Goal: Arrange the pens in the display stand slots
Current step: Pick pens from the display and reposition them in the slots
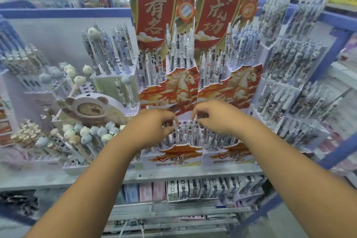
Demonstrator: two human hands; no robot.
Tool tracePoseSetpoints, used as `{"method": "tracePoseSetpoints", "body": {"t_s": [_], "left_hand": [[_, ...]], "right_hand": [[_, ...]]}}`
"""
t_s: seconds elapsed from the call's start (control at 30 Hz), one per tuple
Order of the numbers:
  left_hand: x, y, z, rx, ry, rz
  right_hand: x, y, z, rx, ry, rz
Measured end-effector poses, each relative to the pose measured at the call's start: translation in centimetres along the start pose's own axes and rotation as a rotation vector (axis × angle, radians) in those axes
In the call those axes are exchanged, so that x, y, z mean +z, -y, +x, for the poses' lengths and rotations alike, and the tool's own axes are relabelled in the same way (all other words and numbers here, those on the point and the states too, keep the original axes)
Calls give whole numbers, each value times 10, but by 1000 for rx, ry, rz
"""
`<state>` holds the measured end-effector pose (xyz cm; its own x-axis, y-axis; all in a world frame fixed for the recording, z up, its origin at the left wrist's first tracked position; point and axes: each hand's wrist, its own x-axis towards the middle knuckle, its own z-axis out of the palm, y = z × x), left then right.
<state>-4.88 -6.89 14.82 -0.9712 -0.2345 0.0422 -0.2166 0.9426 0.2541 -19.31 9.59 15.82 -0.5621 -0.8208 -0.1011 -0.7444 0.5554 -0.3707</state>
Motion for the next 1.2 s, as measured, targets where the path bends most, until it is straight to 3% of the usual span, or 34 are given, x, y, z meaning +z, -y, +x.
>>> {"method": "tracePoseSetpoints", "body": {"t_s": [0.07, 0.27, 0.37, 0.53, 1.2], "left_hand": [[1, 1, 2, -26, -32, -40], [-25, 0, 1, -118, -332, -534], [-39, -7, -1, -67, -446, -601], [-43, -33, -1, 23, -507, -686], [-34, -140, 27, -33, -555, -950]], "right_hand": [[1, 0, 2, -13, -37, 62], [-15, 1, -9, -61, -334, 520], [-26, 3, -19, -125, -442, 711], [-37, 4, -34, -144, -587, 905], [-69, -67, -87, -105, -548, 1164]]}}
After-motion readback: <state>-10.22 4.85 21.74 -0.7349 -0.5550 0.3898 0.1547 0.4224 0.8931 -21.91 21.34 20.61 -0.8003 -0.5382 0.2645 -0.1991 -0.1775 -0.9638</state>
